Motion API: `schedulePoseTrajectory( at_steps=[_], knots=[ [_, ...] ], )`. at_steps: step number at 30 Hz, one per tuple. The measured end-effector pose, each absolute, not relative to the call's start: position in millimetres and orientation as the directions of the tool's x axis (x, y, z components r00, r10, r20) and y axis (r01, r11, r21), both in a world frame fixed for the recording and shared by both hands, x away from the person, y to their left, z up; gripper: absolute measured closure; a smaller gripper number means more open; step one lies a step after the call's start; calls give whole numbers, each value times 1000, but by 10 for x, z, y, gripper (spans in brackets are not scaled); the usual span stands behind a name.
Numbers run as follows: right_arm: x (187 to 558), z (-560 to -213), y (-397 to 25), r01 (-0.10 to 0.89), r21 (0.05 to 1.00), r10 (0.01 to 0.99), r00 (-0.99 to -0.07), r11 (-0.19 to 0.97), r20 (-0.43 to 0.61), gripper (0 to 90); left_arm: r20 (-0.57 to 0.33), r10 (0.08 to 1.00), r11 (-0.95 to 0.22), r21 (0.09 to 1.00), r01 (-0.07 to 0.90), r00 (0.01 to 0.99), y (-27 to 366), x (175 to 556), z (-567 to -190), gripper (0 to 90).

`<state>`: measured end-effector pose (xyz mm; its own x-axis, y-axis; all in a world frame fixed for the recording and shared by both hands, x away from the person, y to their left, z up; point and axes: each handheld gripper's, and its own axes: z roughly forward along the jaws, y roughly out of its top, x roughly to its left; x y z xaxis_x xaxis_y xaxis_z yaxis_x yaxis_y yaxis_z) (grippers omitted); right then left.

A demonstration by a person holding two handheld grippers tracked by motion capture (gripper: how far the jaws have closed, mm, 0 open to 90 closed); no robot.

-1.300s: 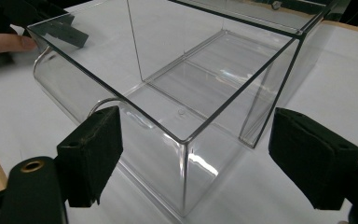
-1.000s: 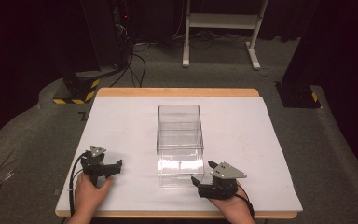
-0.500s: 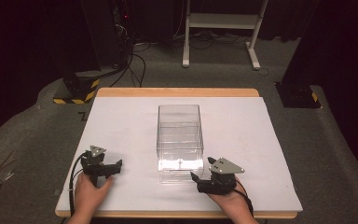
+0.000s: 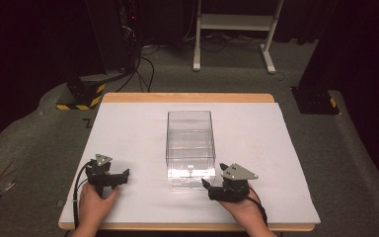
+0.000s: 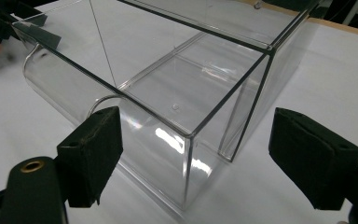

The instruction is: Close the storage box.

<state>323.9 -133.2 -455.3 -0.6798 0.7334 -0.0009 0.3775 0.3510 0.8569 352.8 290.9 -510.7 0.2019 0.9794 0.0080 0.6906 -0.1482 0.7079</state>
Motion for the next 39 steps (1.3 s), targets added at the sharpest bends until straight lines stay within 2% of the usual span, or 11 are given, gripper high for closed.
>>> schedulePoseTrajectory(
  at_steps=[39],
  knots=[
    [3514,-4564,-1275,394,862,771,-636,320,5,179,8,980,-147,709,690,201,2907,3528,-5108,6]
  ],
)
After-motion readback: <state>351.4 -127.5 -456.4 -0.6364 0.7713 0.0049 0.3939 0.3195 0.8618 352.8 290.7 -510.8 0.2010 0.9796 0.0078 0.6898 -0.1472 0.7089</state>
